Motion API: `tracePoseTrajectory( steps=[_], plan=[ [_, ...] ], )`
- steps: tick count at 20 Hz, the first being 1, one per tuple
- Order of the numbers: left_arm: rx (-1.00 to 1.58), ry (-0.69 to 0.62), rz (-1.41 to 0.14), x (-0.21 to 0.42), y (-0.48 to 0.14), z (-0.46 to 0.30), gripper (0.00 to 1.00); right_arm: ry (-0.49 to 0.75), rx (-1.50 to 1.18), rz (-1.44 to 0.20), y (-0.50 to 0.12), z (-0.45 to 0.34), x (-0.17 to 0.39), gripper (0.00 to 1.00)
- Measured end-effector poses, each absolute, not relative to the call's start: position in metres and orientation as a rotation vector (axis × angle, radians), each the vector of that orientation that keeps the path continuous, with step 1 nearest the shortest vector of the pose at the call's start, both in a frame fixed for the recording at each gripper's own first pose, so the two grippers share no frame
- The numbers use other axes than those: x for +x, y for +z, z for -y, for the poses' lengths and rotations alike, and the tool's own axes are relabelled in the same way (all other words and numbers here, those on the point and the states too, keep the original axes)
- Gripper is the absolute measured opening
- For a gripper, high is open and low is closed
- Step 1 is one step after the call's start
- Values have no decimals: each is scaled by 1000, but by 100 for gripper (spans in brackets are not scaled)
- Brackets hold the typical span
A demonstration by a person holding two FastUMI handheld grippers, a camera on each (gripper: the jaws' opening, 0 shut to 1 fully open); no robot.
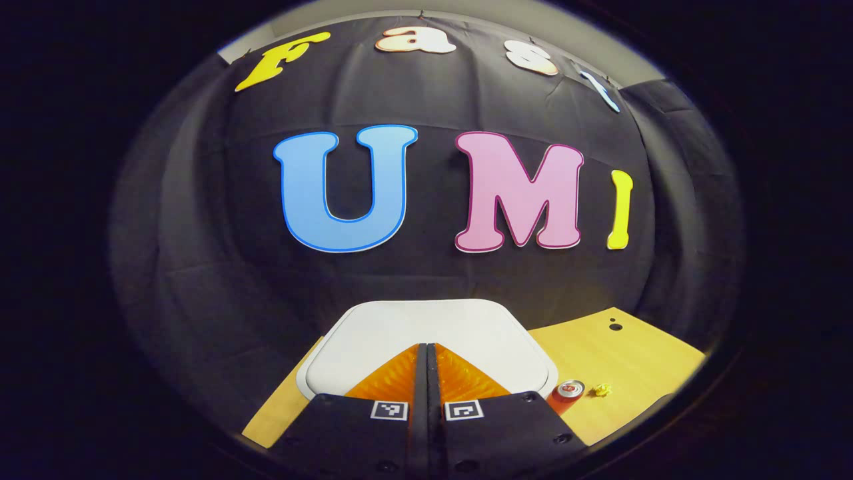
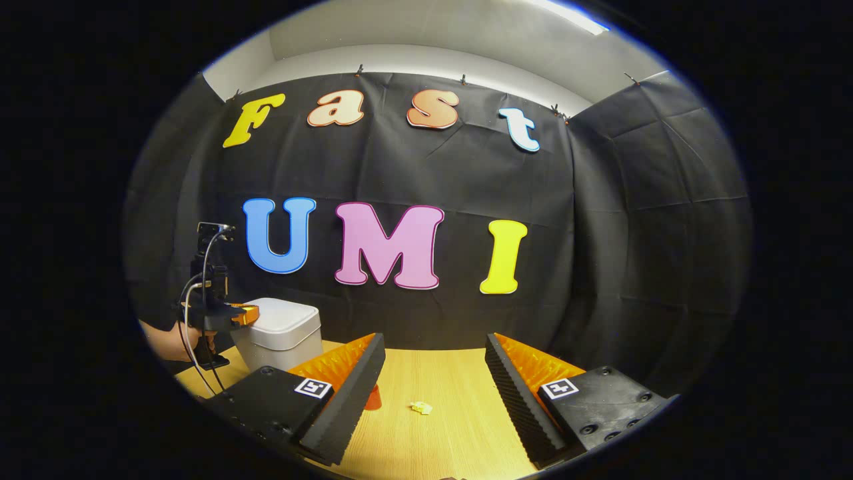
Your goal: Press the lid of the desktop garbage bin to open it, pick up the crumpled paper on the desktop and throw it into the bin, then pick up the pop can on the desktop and drop it into the bin, and finally close the garbage bin lid.
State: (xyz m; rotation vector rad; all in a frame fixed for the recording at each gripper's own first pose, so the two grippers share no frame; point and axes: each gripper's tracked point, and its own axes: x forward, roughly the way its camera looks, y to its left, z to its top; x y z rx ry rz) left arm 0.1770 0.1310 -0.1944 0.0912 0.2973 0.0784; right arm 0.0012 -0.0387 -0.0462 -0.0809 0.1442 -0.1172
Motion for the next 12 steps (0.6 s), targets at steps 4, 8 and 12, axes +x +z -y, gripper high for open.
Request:
tracePoseTrajectory(
  steps=[4,8,12],
  plan=[
    [53,63,-279,174,-200,-131,6,-109,-91,-153,-50,36,-2,98],
    [99,59,-261,178,-190,-130,6,-105,-90,-147,-47,34,0,98],
    [56,99,-217,177,-155,-129,6,-111,-92,-129,-41,38,0,98]
  ],
)
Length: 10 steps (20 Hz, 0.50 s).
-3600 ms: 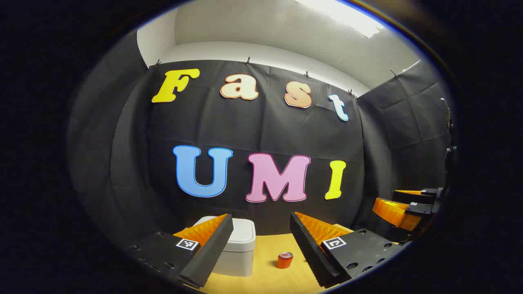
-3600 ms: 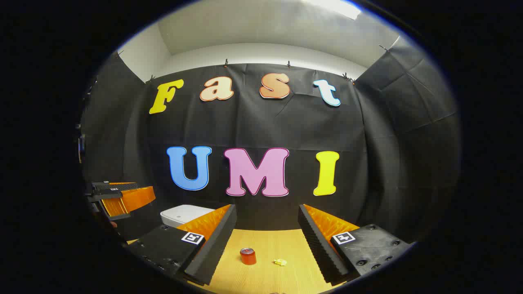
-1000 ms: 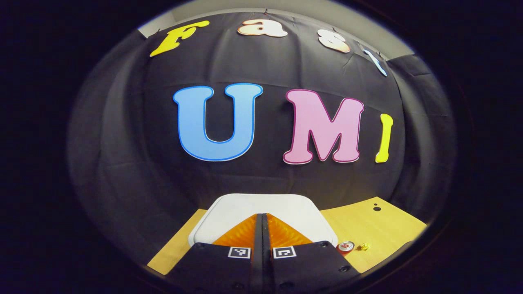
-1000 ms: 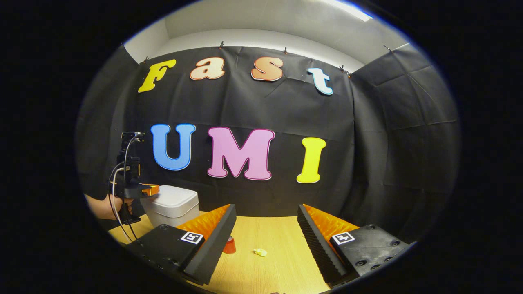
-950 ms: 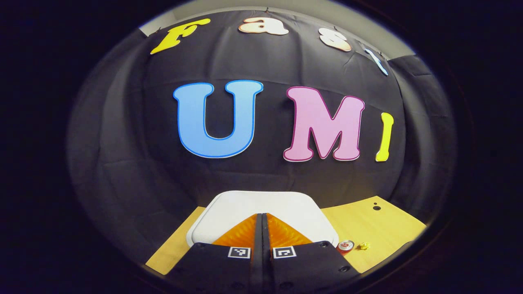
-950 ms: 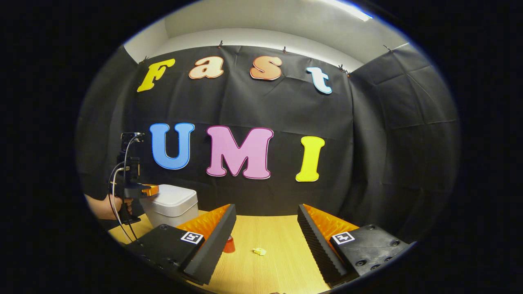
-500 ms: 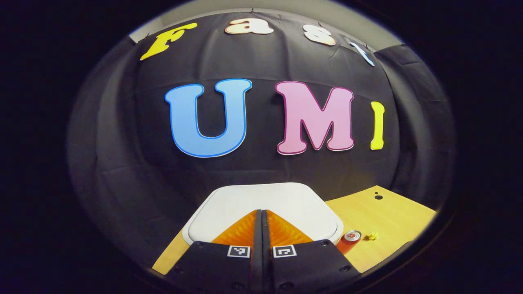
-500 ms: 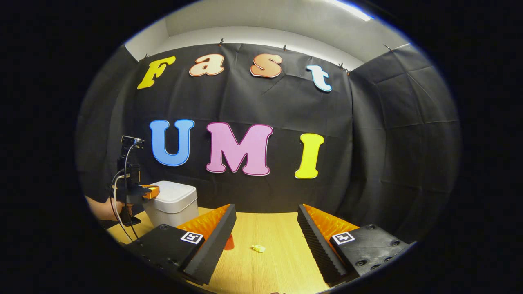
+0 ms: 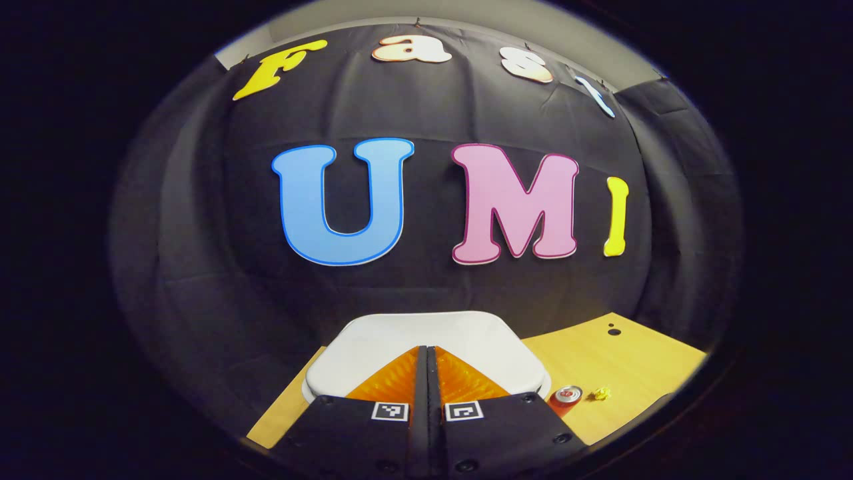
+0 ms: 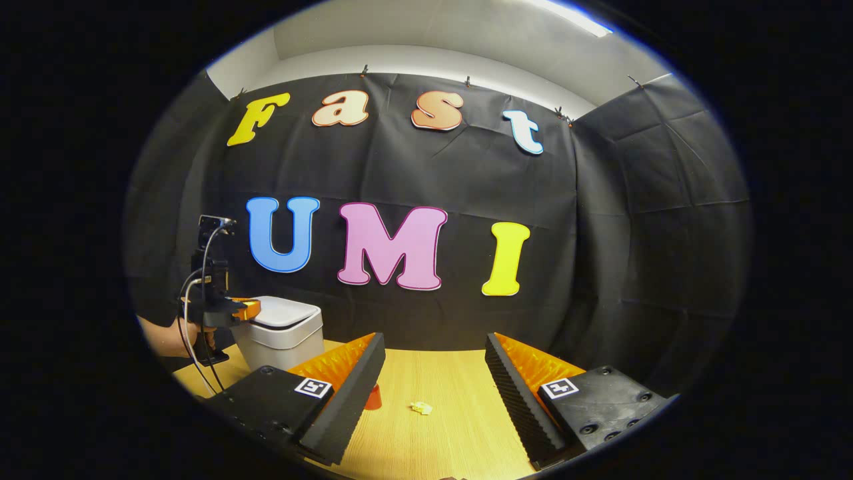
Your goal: Press the lid of the desktop garbage bin to open it, pick up the crumpled paper on the desktop and throw it into the bin, then pick up the pop can on the desktop and drop it into the bin, and finally close the garbage bin lid.
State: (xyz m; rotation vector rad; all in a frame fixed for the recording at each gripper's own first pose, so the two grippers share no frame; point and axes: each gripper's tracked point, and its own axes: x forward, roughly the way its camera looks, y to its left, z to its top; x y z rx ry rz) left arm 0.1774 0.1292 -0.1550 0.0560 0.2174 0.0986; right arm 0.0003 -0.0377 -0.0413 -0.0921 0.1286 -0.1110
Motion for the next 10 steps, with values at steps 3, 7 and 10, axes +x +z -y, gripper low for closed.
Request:
tracePoseTrajectory(
  steps=[3,7,10],
  plan=[
    [96,98,-131,177,-107,-125,6,-112,-94,-130,-41,39,0,98],
    [153,77,-63,157,-64,-108,5,-118,-83,-139,-42,44,4,98],
    [138,52,-8,128,-36,-81,6,-118,-60,-145,-44,45,12,98]
  ],
)
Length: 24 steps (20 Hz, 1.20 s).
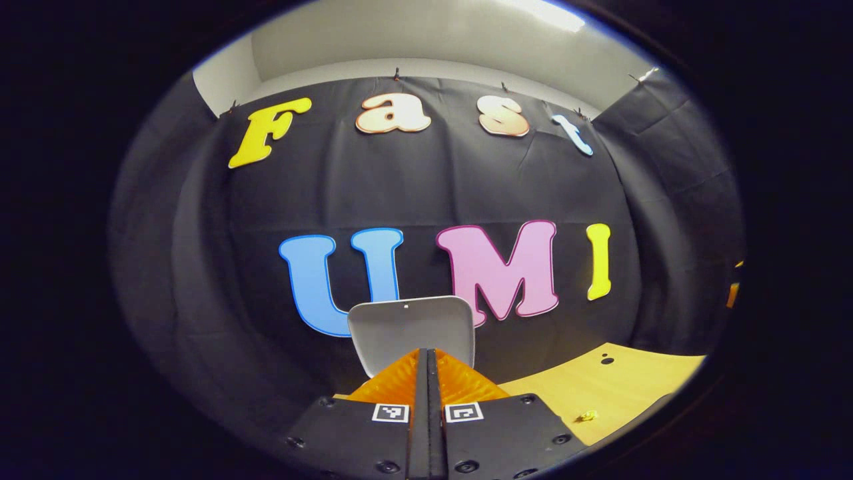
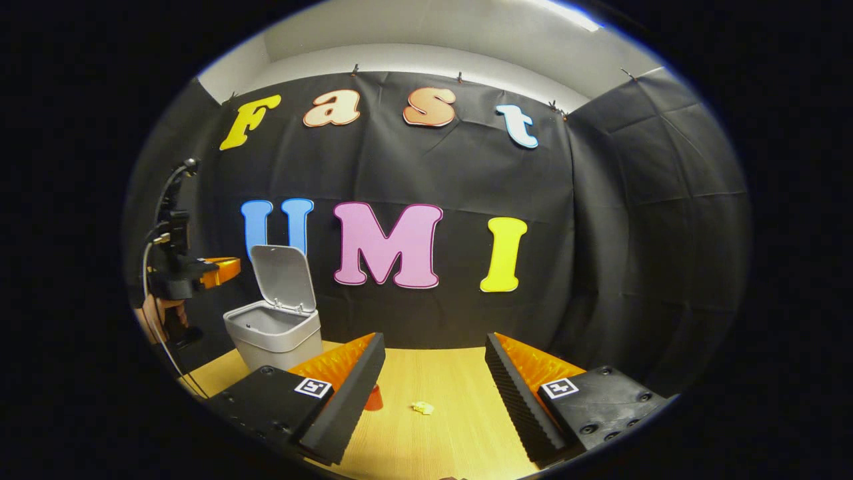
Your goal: Press the lid of the desktop garbage bin to open it, pick up the crumpled paper on the desktop and throw it into the bin, then pick up the pop can on the desktop and drop it into the bin, and finally close the garbage bin lid.
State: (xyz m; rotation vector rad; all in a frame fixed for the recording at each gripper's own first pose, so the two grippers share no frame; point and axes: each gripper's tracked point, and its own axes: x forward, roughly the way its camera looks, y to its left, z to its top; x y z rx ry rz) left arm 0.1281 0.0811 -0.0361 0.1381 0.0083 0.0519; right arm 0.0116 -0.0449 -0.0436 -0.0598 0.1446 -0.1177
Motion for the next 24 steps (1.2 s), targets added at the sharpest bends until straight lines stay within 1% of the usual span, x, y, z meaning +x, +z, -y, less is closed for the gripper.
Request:
tracePoseTrajectory(
  steps=[5,6,7,8,10,11,12,16,20,24],
  plan=[
    [-20,43,6,72,-19,-38,8,-89,-74,-170,-59,44,27,98],
    [-40,33,5,63,-19,-29,24,-83,-74,-174,-62,43,30,98],
    [-48,4,-4,57,-21,-20,32,-77,-75,-180,-65,42,33,98],
    [-44,-15,-22,52,-26,-15,59,-70,-76,-191,-68,41,36,98],
    [-25,-15,-34,43,-29,-16,96,-69,-59,-208,-74,43,41,98],
    [-30,-9,-36,40,-31,-16,97,-69,-47,-212,-77,43,44,98],
    [-41,6,-39,37,-32,-17,95,-70,-43,-219,-82,45,48,98],
    [-47,53,-77,26,-46,-17,95,-44,-67,-278,-112,50,67,98],
    [-7,76,-143,16,-66,-17,95,49,-76,-474,-176,45,92,98],
    [32,114,-178,10,-77,-21,96,102,-81,-638,-231,48,115,98]
  ],
)
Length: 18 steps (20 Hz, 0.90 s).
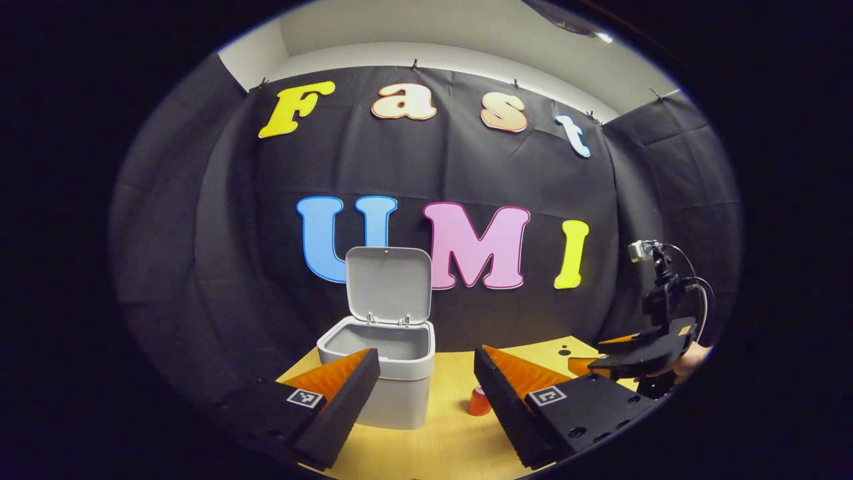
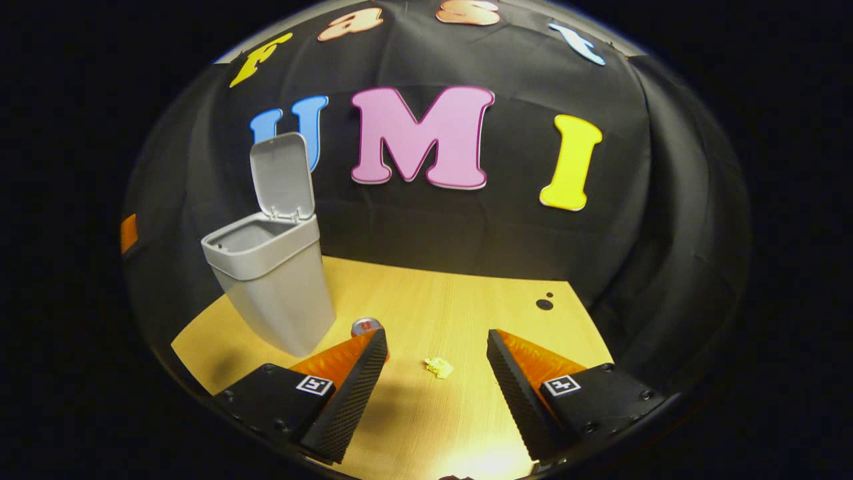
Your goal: Press the lid of the desktop garbage bin to open it, pick up the crumpled paper on the desktop and throw it into the bin, then pick up the pop can on the desktop and drop it into the bin, and finally close the garbage bin lid.
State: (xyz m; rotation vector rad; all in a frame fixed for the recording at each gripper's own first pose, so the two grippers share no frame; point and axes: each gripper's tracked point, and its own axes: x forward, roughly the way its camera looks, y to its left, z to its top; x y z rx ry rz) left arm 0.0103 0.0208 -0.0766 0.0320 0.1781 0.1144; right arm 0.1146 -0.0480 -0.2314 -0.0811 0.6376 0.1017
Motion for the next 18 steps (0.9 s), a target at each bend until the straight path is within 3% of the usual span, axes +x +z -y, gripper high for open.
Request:
tracePoseTrajectory(
  steps=[4,18],
  plan=[
    [19,129,-217,9,-87,-15,96,185,-37,-858,-294,35,130,98],
    [34,157,-329,-4,-125,8,95,255,-181,-1230,-464,67,172,98]
  ],
)
